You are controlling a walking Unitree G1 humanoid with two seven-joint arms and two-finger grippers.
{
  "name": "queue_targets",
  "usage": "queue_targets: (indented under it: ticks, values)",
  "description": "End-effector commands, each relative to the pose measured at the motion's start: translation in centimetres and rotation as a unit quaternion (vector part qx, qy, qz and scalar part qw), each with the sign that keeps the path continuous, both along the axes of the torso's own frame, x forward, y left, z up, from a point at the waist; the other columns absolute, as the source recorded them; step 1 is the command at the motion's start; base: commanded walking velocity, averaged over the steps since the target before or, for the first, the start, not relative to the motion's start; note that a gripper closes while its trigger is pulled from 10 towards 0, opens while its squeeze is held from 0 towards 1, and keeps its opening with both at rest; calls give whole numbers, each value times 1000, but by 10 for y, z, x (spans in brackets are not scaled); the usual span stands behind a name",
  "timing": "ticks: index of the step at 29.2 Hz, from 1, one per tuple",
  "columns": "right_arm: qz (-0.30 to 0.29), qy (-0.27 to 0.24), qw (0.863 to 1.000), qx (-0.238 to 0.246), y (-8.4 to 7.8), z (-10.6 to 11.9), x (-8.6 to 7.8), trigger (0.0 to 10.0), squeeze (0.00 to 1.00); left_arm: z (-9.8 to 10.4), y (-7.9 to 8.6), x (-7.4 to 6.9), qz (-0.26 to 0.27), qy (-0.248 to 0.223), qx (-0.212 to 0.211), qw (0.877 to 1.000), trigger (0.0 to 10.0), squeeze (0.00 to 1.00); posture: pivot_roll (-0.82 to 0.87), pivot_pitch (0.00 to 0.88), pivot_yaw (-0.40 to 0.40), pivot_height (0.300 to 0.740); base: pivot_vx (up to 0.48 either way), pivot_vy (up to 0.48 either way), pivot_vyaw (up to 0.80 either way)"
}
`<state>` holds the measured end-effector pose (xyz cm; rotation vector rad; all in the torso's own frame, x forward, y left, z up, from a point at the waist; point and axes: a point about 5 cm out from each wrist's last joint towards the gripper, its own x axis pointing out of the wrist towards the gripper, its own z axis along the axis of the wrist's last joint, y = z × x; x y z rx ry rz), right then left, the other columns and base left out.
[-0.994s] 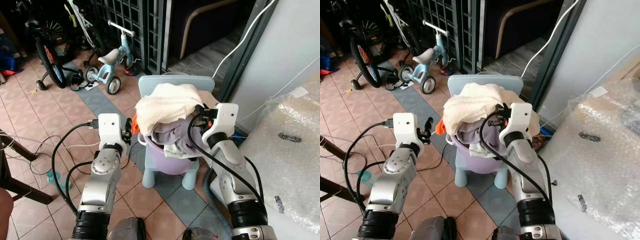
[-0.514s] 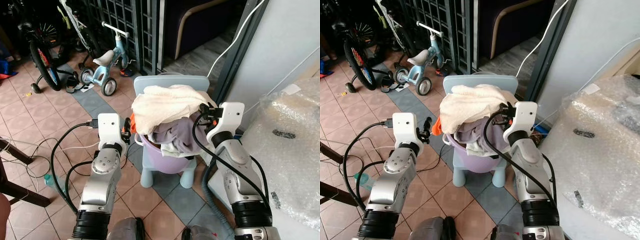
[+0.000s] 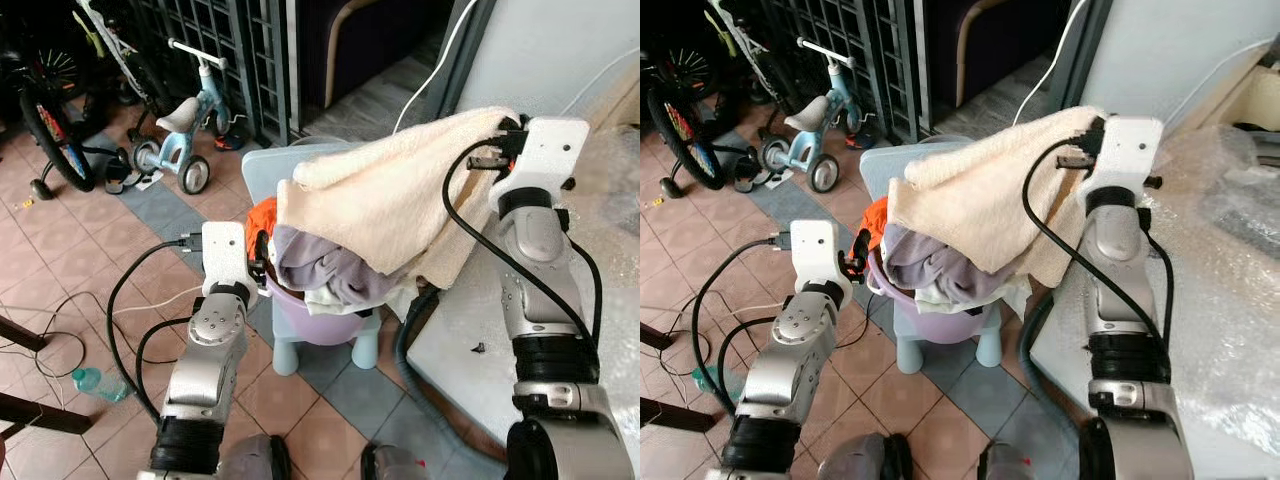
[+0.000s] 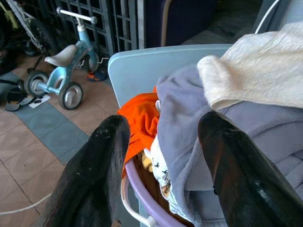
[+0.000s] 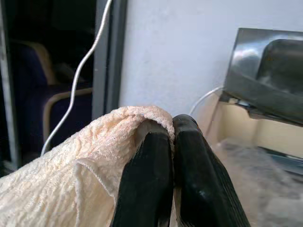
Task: Clothes washing
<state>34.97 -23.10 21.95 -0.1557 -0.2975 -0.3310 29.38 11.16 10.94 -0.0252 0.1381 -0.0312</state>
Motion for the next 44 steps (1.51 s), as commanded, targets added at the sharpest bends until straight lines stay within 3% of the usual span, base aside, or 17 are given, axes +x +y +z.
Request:
queue_targets:
  ticks: [1, 18, 27, 35, 44]
  values:
    - [-29, -34, 999, -5, -9, 17, 1, 10000, 0, 2, -1, 1, -4, -7, 2, 1000, 10000, 0, -55, 46, 42, 740, 0, 0, -775]
    - [-177, -65, 981, -40, -55, 36, -2, 10000, 0, 5, 1, 3, -6, -22, -3, 1000, 10000, 0, -48, 29, 38, 740, 82, 0, -775]
    - [-181, -58, 981, -43, -53, 29, -1, 10000, 0, 4, -1, 3, -6, -21, -5, 1000, 10000, 0, -51, 28, 40, 740, 376, -29, -779]
    - [-181, -49, 981, -43, -56, 26, -1, 10000, 0, 3, -1, 2, -6, -21, -13, 1000, 10000, 0, -53, 30, 38, 740, 0, 0, -782]
    - [-126, -23, 990, -50, -46, 24, 11, 10000, 0, 4, -3, 0, -12, -29, -14, 999, 10000, 0, -49, 34, 33, 740, 0, 0, -517]
